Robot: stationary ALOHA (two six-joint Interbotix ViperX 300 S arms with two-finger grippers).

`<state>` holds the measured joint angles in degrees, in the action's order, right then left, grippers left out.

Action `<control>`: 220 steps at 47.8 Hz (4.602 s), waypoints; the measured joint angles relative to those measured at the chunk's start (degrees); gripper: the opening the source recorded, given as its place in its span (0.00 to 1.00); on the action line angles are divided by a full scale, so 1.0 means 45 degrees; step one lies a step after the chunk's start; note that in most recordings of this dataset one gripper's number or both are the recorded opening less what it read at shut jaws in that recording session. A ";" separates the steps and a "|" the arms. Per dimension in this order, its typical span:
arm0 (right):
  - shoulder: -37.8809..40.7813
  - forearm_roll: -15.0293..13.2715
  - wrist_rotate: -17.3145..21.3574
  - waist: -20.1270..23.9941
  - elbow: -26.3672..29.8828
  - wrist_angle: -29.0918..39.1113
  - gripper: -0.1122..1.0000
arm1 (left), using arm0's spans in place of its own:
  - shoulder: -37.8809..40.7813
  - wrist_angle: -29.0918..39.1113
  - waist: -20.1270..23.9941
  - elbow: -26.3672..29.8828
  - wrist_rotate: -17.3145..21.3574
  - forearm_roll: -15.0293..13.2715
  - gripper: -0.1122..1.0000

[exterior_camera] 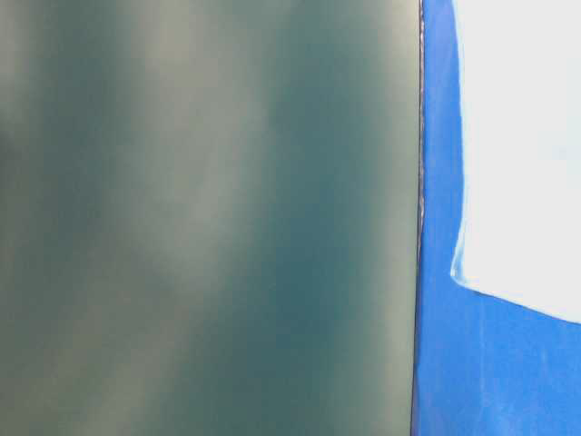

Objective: Fold the light blue towel.
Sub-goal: 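Move both grippers to the towel's two far corners, then grasp far corners and fold them toward the near edge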

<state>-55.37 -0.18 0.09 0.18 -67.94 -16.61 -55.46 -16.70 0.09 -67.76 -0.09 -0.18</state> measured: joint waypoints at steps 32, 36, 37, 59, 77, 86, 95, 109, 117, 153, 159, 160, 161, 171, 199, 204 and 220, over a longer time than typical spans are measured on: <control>0.0879 0.0371 0.0586 -0.5605 0.1074 0.5488 0.11 | 0.5859 -0.0527 0.2832 0.2109 -0.0391 -0.0313 0.18; 0.1523 0.0254 0.0566 -0.6719 0.1035 0.5781 0.19 | 0.6836 -0.0527 0.3125 0.2617 -0.0410 -0.0332 0.38; 0.1680 0.0195 0.0586 -0.6953 0.1035 0.5840 0.25 | 0.7070 -0.0527 0.3184 0.2754 -0.0430 -0.0332 0.43; 0.6855 -0.1113 0.0547 -0.9414 0.1250 0.5117 0.63 | 1.2832 -0.0566 0.5313 0.5605 -0.0391 -0.0332 0.87; 1.0859 -0.1328 0.0488 -1.0039 0.1797 0.2500 0.63 | 1.5781 -0.1035 0.6133 0.6797 -0.0215 -0.0332 0.87; 1.1934 -0.1328 0.0508 -1.0098 0.2344 0.2344 0.61 | 1.6484 -0.0918 0.6504 0.7109 -0.0215 -0.0332 0.79; 1.1953 -0.1348 0.0430 -1.0117 0.2422 0.2734 0.28 | 1.6563 -0.0176 0.6406 0.7129 0.0000 -0.0313 0.32; 1.1875 -0.1406 0.0410 -1.0117 0.2383 0.3281 0.10 | 1.6563 0.0039 0.6094 0.7148 0.0449 -0.0313 0.11; 1.1855 -0.1426 0.0410 -1.0117 0.2363 0.3281 0.10 | 1.6563 0.0059 0.6094 0.7168 0.0449 -0.0313 0.11; 0.8965 -0.1406 0.0586 -1.0020 0.2070 0.4082 0.10 | 1.4941 0.1152 0.6055 0.7441 0.1367 -0.0313 0.11; 0.8906 -0.1309 0.0645 -0.9629 0.2031 0.4219 0.10 | 1.4766 0.1387 0.5859 0.7285 0.1367 -0.0332 0.11; 0.8848 -0.1250 0.0664 -0.9531 0.1992 0.4277 0.10 | 1.4688 0.1426 0.5840 0.7227 0.1367 -0.0313 0.11; 0.8809 -0.1211 0.0664 -0.9414 0.1973 0.4375 0.10 | 1.4629 0.1484 0.5781 0.7168 0.1367 -0.0313 0.11; 0.7949 -0.0703 0.1211 -0.7969 0.1504 0.5449 0.10 | 1.3828 0.2051 0.4609 0.6426 0.1191 -0.0332 0.11; 0.6133 0.0078 0.6582 -0.1211 0.0371 0.7480 0.10 | 1.3438 0.3145 0.0488 0.5625 -0.0078 -0.0313 0.11; 0.6172 0.0098 0.7461 -0.0059 0.0371 0.7500 0.10 | 1.3438 0.3281 -0.0117 0.5645 -0.0684 -0.0313 0.11; 0.6523 0.0098 0.8926 0.1992 0.0391 0.7715 0.10 | 1.3633 0.3340 -0.1406 0.5938 -0.1484 -0.0313 0.11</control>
<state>-26.02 0.26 40.25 9.14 -66.18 18.11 5.89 -1.67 -6.24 -41.04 -6.77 -1.58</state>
